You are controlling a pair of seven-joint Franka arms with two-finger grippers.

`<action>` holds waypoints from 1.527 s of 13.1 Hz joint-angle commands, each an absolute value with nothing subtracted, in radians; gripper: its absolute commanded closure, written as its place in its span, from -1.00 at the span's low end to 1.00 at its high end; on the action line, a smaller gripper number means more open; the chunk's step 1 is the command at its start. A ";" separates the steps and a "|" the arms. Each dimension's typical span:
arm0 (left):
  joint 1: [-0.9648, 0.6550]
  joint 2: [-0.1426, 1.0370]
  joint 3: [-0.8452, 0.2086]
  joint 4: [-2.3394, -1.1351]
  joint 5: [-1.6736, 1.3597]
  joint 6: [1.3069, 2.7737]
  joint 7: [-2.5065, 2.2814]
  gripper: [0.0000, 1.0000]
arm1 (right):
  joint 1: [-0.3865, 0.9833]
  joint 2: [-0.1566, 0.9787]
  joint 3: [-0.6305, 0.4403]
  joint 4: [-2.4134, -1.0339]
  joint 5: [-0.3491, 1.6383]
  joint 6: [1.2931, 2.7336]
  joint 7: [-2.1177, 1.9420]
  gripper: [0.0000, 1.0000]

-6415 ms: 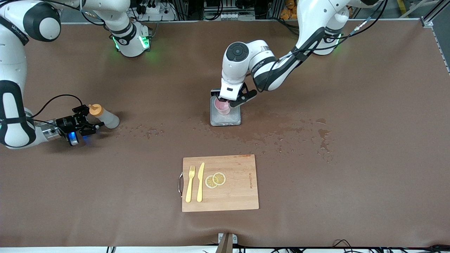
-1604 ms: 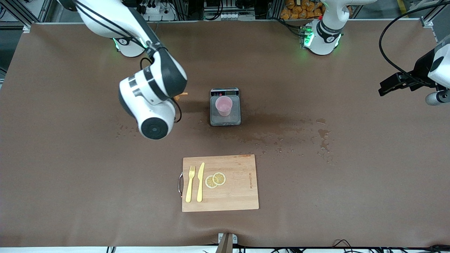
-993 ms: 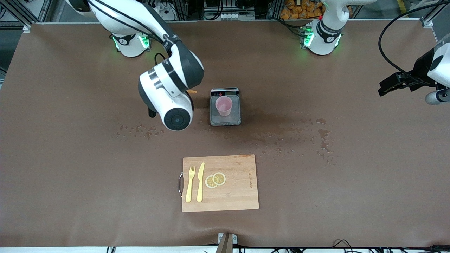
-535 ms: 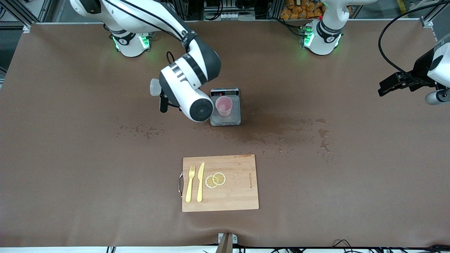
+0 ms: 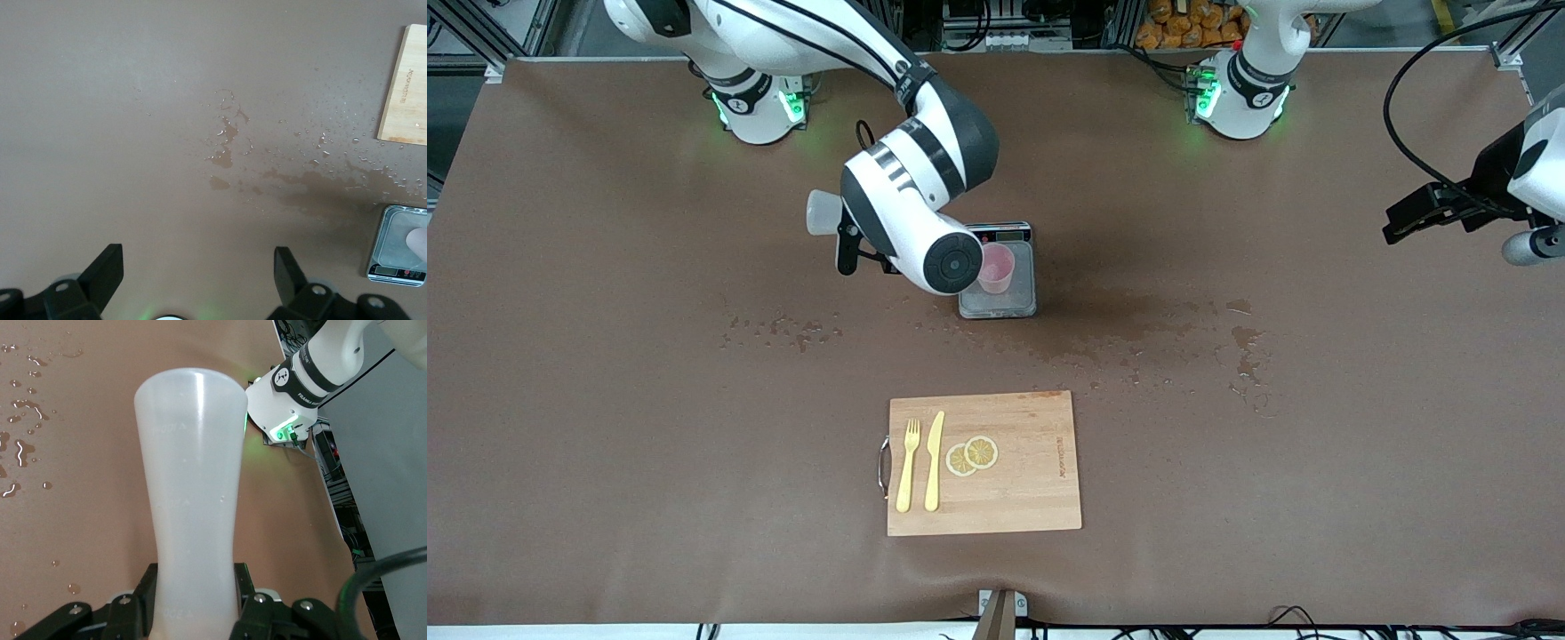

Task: Add sauce to pink cup with both arms
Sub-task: 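Tip the bottle nozzle into the pink cup and dispense sauce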

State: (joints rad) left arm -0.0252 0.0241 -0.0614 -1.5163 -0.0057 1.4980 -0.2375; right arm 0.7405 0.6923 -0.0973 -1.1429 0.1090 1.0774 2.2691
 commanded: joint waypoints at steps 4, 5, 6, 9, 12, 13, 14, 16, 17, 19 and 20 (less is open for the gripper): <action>-0.017 0.008 -0.069 -1.536 -0.008 1.519 -0.230 -1.00 | 0.739 0.723 -0.100 -1.100 0.091 1.069 2.286 0.97; -0.017 0.008 -0.069 -1.536 -0.008 1.519 -0.230 -1.00 | 0.741 0.724 -0.100 -1.100 0.091 1.074 2.286 0.97; -0.017 0.008 -0.069 -1.536 -0.008 1.519 -0.230 -1.00 | 0.739 0.724 -0.100 -1.100 0.091 1.075 2.286 0.95; -0.015 0.008 -0.069 -1.537 -0.008 1.519 -0.230 -1.00 | 0.730 0.721 -0.100 -1.094 0.091 1.089 2.281 1.00; -0.014 0.009 -0.069 -1.539 -0.008 1.519 -0.230 -1.00 | 0.701 0.716 -0.095 -1.089 0.100 1.091 2.261 1.00; -0.014 0.009 -0.069 -1.540 -0.008 1.519 -0.230 -1.00 | 0.695 0.712 -0.095 -1.089 0.110 1.091 2.237 1.00; -0.014 0.009 -0.069 -1.542 -0.008 1.519 -0.230 -1.00 | 0.677 0.706 -0.097 -1.088 0.130 1.092 2.212 1.00; -0.014 0.008 -0.069 -1.542 -0.008 1.519 -0.230 -1.00 | 0.596 0.681 -0.095 -1.089 0.236 1.092 2.142 1.00; -0.014 0.008 -0.069 -1.542 -0.008 1.519 -0.230 -1.00 | 0.563 0.664 -0.095 -1.089 0.256 1.091 2.108 0.99; -0.014 0.009 -0.069 -1.540 -0.008 1.519 -0.230 -1.00 | 0.526 0.649 -0.095 -1.089 0.259 1.083 2.065 0.99; -0.014 0.009 -0.069 -1.540 -0.008 1.520 -0.230 -1.00 | 0.505 0.641 -0.095 -1.089 0.270 1.078 2.042 0.92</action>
